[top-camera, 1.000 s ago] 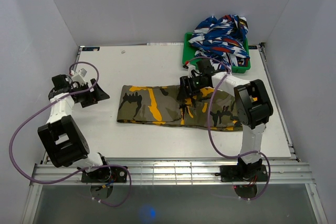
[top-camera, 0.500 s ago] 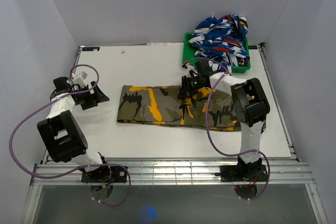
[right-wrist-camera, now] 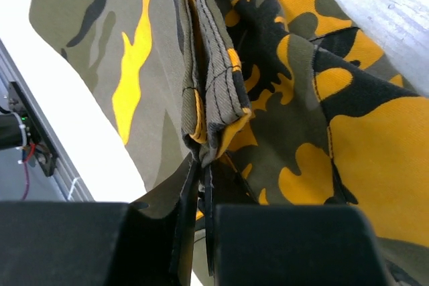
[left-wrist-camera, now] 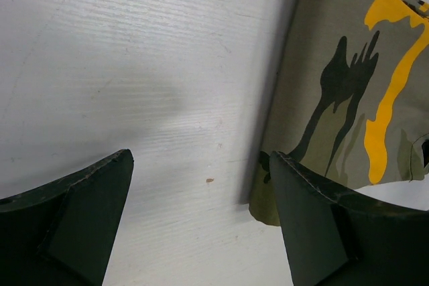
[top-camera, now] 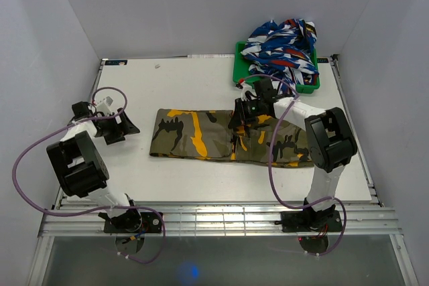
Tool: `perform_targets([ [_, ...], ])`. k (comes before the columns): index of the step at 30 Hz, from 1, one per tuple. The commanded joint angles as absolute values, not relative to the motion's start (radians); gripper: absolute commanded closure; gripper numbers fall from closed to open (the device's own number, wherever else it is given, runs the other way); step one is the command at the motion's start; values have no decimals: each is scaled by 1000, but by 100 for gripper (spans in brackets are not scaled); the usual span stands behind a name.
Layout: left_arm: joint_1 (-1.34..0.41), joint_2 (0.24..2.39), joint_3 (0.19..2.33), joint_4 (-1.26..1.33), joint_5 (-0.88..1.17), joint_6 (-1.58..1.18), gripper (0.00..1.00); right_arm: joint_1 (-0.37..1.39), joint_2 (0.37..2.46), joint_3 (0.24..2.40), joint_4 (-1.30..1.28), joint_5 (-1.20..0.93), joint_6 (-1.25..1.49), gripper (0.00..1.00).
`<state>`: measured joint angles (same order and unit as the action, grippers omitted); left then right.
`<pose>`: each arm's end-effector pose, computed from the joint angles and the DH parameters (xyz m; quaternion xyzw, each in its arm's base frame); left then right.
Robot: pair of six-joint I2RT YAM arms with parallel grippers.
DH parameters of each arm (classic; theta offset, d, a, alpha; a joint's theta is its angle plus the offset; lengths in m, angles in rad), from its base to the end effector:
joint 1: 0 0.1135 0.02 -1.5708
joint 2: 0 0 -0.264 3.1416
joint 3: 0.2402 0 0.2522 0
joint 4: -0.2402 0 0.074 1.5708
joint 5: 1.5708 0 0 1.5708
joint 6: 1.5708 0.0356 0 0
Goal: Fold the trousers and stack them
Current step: Fold the trousers
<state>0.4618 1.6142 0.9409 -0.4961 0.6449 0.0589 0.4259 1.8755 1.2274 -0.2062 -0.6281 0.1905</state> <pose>0.2785 0.1147 0.1771 -0.1241 0.9233 -0.2514 0.2626 0.3540 0.1836 0.1878 -0.2122 0.8718 0.3768 0.2300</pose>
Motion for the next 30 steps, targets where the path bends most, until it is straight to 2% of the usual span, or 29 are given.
perform_targets([
  [1,466,1634,956,-460,672,61,7,426,1925,1227,-215,-600,152,92],
  [6,466,1704,962,-417,809,74,7,426,1971,1250,-212,-551,120,92],
  [9,465,1765,979,-411,970,87,14,426,1982,1259,-218,-526,109,92],
  [11,457,1796,982,-382,1006,65,15,426,1988,1266,-238,-496,97,92],
  [16,411,1902,986,-328,1022,23,19,426,2008,1290,-279,-462,72,92],
  [26,318,1950,902,-299,993,28,24,428,2031,1304,-288,-453,58,92],
  [27,307,1953,897,-293,985,25,25,428,2036,1305,-290,-453,60,92],
  [30,302,1962,871,-275,959,11,37,429,2037,1308,-295,-451,55,92],
])
